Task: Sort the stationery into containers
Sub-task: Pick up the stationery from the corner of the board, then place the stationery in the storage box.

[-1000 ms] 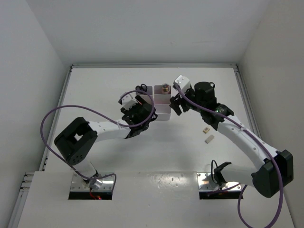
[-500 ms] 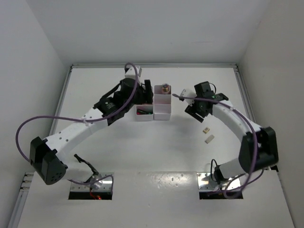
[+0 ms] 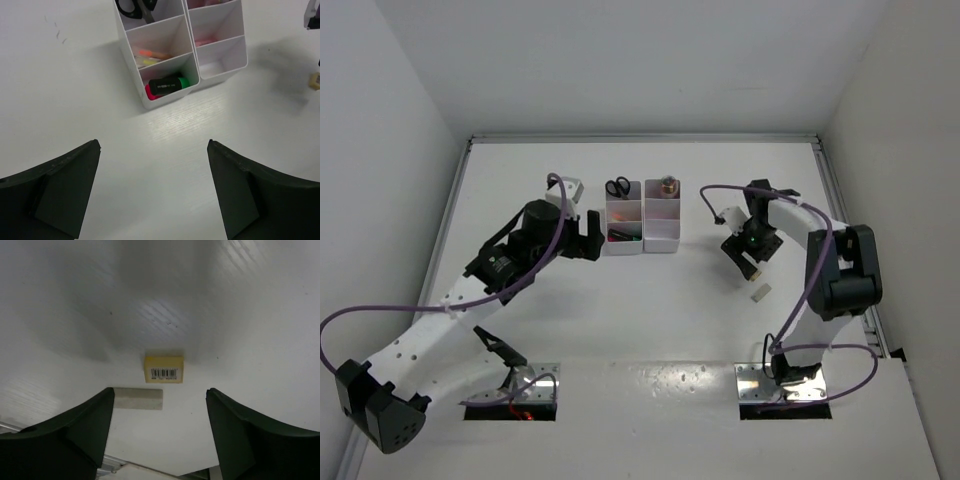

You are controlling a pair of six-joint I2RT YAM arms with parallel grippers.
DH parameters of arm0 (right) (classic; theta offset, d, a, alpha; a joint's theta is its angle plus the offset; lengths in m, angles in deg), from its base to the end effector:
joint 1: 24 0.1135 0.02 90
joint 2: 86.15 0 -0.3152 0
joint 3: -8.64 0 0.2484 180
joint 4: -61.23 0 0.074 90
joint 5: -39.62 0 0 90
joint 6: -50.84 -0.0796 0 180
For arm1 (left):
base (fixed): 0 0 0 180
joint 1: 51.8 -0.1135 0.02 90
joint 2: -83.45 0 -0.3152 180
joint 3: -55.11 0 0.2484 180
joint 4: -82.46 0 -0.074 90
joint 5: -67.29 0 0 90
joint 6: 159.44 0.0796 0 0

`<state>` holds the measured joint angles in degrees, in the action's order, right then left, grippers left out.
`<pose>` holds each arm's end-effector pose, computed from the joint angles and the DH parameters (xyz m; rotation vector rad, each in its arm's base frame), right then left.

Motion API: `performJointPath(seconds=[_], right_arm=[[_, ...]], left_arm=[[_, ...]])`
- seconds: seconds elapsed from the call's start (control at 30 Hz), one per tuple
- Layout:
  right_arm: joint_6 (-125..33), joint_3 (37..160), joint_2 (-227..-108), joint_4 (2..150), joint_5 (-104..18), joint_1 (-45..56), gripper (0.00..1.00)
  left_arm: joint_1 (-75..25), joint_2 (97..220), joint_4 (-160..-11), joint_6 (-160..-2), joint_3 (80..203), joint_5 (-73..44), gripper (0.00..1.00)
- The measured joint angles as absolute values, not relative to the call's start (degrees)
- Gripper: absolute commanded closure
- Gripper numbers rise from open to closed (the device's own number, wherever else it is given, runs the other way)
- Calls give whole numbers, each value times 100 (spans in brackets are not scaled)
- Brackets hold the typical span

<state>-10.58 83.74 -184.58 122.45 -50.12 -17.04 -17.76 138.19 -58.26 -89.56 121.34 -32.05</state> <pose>0.3066 0.0378 0.1740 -0.9303 2.9018 -0.0204 0.1866 -0.1104 0.3492 0.1498 2.0698 -0.4186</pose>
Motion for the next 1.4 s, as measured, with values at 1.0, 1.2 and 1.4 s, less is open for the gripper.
performJointPath(seconds=[1.0, 1.2, 1.4], right_arm=[[-1128, 9331, -18657, 12640, -2287, -1673, 100], [-2258, 10219, -18650, 11919, -1327, -1079, 100], [-3672, 10378, -19188, 11220, -1563, -530, 100]], left_arm=[[-1918, 13810, -5942, -8811, 11860, -2702, 6], [-1918, 13891, -5951, -8811, 11841, -2676, 6], [-1918, 13922, -5966, -8816, 11841, -2691, 6]])
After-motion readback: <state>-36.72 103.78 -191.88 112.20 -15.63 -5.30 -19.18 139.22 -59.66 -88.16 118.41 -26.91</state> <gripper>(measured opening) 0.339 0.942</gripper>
